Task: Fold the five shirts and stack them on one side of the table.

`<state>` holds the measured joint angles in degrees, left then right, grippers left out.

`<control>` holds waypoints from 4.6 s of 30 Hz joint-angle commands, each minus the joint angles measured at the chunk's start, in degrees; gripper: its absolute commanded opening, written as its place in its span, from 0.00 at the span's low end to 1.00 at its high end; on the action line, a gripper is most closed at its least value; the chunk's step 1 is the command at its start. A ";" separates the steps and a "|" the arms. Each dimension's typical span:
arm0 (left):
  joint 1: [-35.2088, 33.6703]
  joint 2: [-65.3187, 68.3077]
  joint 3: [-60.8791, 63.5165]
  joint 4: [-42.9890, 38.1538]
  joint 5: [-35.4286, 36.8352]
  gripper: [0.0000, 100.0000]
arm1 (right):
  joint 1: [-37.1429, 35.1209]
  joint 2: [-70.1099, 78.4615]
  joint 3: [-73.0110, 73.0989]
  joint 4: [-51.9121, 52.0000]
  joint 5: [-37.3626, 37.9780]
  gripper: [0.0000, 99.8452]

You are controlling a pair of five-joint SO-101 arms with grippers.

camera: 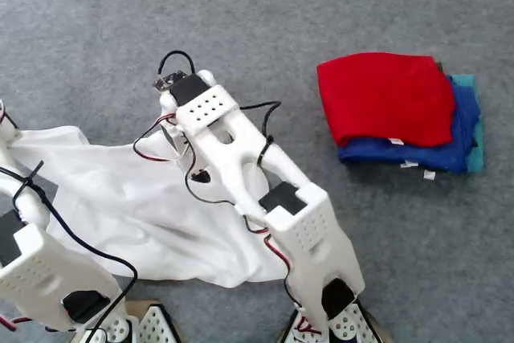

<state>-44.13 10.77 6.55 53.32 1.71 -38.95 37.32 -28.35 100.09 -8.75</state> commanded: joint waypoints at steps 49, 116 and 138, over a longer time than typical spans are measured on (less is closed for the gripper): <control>-0.31 -0.79 1.54 -4.22 0.35 0.03 | 1.49 7.52 -9.45 0.70 -0.44 0.17; 12.53 -33.76 -68.35 47.65 -2.55 0.03 | 19.08 -47.96 -54.55 -10.64 12.66 0.01; -5.49 -68.92 -23.16 46.59 -2.99 0.03 | 18.37 -53.41 -52.62 -16.00 12.22 0.01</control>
<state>-48.97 -54.81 -23.78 100.79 -0.75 -20.40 -16.22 -82.15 85.14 3.65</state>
